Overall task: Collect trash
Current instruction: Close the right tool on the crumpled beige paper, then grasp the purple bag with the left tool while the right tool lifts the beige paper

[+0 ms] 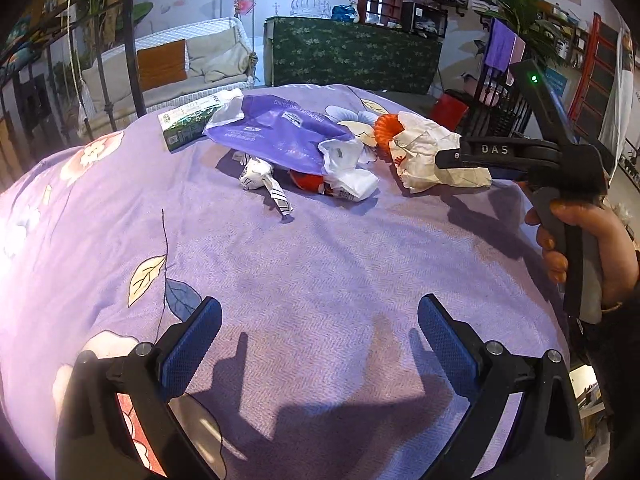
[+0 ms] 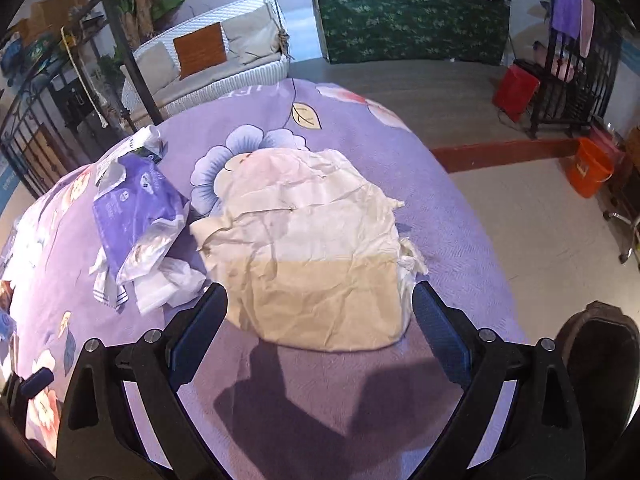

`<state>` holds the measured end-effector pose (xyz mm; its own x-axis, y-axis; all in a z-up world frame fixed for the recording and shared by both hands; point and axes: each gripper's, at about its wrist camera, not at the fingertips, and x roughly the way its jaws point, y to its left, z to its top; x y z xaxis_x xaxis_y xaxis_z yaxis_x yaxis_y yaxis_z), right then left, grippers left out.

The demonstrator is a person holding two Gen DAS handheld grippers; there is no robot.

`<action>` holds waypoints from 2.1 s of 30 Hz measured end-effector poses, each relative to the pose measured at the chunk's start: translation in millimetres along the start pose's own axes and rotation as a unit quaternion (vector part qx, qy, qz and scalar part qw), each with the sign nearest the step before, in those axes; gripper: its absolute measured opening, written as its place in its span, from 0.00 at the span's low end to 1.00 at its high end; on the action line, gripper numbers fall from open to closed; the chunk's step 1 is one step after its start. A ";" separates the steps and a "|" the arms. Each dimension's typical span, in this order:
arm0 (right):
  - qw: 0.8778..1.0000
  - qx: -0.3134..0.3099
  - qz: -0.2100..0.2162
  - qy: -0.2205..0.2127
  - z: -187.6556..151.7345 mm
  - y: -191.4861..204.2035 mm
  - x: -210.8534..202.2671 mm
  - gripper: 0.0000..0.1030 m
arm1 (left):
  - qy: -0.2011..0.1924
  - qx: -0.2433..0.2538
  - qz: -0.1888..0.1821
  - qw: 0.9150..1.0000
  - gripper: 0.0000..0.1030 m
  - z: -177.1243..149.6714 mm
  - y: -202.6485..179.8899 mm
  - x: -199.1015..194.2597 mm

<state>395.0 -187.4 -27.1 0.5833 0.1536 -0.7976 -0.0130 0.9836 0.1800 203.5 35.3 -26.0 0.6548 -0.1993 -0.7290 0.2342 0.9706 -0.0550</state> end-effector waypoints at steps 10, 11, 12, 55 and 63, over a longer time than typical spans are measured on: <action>1.000 -0.011 -0.007 0.008 -9.6 -0.8 9.8 0.24 | 0.008 0.005 -0.012 1.000 0.93 6.9 0.4 12.6; 1.000 -0.009 -0.003 0.007 -11.7 -1.4 7.8 0.23 | 0.006 0.007 -0.012 1.000 0.93 8.0 -0.5 12.5; 1.000 -0.005 0.002 0.002 -13.3 -3.1 4.8 0.23 | 0.004 0.011 -0.012 1.000 0.93 9.2 -2.0 12.4; 0.992 0.078 0.043 -0.090 -73.4 -51.8 -113.0 0.07 | -0.006 0.034 0.088 0.996 0.27 107.9 -29.0 95.6; 0.990 0.076 0.048 -0.107 -77.2 -48.1 -123.8 0.07 | -0.092 -0.011 0.069 0.993 0.23 92.7 -11.0 18.6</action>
<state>260.7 -246.4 18.4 0.7438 0.2056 -0.6360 0.0371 0.9373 0.3464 279.7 8.4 24.4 0.8004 -0.0835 -0.5936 0.1184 0.9928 0.0200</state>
